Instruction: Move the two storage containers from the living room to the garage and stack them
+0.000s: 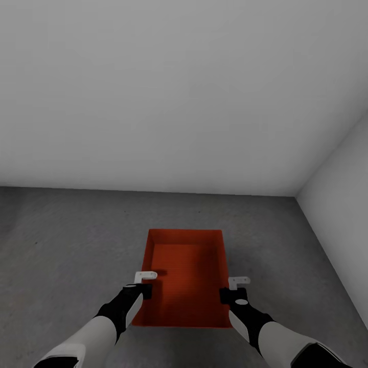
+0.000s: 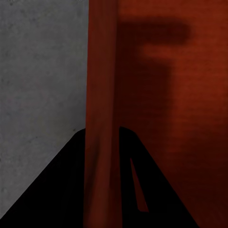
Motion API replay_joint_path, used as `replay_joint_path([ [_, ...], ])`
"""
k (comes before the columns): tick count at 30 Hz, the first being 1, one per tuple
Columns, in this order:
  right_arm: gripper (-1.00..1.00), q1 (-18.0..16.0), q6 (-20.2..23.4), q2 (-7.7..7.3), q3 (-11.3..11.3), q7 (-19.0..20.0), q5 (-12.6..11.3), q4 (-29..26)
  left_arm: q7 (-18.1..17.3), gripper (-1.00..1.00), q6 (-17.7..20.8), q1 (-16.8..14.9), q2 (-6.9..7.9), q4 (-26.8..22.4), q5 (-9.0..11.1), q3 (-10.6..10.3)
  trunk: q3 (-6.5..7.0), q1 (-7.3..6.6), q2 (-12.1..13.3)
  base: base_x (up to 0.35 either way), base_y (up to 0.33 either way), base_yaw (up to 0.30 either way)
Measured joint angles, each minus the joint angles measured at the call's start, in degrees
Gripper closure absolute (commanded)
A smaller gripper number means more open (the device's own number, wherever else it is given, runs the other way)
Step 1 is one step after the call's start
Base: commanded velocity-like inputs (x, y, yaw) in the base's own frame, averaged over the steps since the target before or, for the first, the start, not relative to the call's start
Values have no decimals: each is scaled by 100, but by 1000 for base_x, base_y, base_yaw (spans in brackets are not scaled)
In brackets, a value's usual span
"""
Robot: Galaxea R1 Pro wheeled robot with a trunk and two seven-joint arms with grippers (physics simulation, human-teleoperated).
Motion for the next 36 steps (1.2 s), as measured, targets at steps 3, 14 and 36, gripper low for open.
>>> replay_joint_path([
  [3, 100, 0, 0, 2, -3, 3, 3, 8, 0, 100, 1, 0, 0, 6, -2, 2, -54, 66, -121, 0, 0, 0],
  [14, 100, 0, 0, 4, 2, 4, -6, 13, 2, 100, 2, 0, 2, 9, 10, -5, -217, 264, -484, 0, 0, 0],
  [36, 100, 0, 5, 0, 18, -6, -7, 10, 13, 100, -11, 0, 0, 24, 30, -14, -397, 484, -886, 0, 0, 0],
])
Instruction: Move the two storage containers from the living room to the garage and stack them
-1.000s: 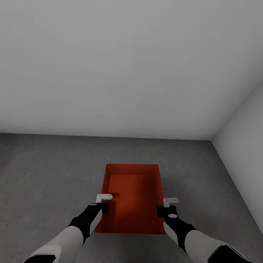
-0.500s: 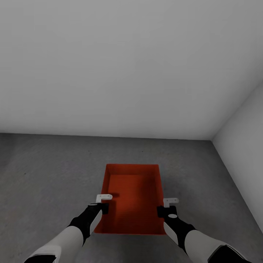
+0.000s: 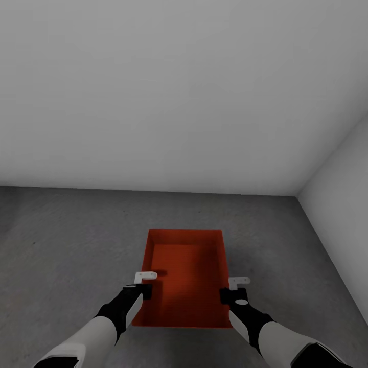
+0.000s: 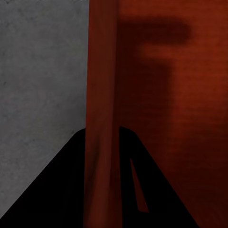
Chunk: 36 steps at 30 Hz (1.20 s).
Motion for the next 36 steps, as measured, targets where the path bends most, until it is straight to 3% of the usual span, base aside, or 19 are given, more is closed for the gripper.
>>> replay_joint_path([
  [10, 100, 0, -6, 0, 3, -1, -4, 1, 6, 100, -2, 0, 0, -2, 11, -10, 0, 0, 0, 0, 0, 0],
  [36, 100, 0, -7, 3, -1, 0, 1, 12, 2, 100, 0, 0, 0, 4, 3, -4, -450, 550, -1004, 0, 0, 0],
])
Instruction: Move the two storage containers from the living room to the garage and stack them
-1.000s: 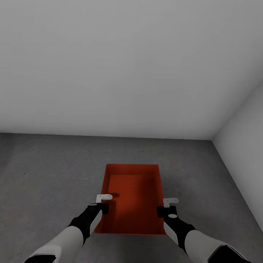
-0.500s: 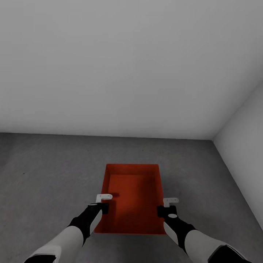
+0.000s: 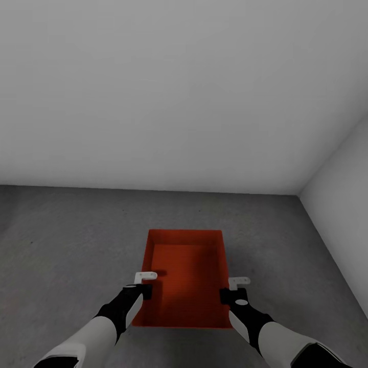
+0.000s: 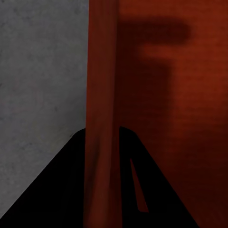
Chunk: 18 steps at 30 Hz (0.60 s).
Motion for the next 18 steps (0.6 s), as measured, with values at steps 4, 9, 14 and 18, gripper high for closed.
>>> replay_joint_path([
  [4, 100, 0, 0, 2, -3, 0, 3, 4, -1, 100, 0, 0, 0, 2, -2, 1, 0, 0, 0, 0, 0, 0],
  [9, 100, 0, 1, 2, -1, 0, 4, 8, 1, 100, -2, 0, 0, 8, 2, 0, 0, 0, 0, 0, 0, 0],
  [14, 100, 0, 1, 2, -1, 0, 3, 8, 2, 100, 0, 0, 0, 8, 4, -2, -17, 21, -39, 0, 0, 0],
  [18, 100, 0, 0, 1, -2, 1, 2, 5, -1, 100, 1, 0, 0, 3, -1, 1, -89, 109, -199, 0, 0, 0],
])
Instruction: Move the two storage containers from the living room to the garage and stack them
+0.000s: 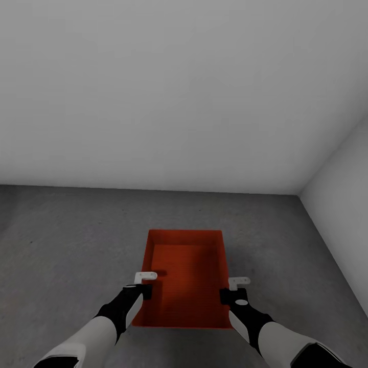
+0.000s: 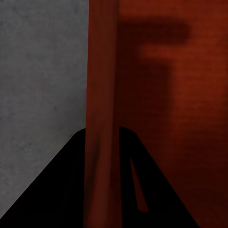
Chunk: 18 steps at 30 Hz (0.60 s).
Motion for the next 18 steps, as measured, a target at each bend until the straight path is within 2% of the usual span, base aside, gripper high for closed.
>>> replay_joint_path([
  [18, 100, 0, -2, -4, 4, 4, -7, -6, 2, 100, -1, 0, -1, -4, 3, -3, -323, 396, -722, 0, 0, 0],
])
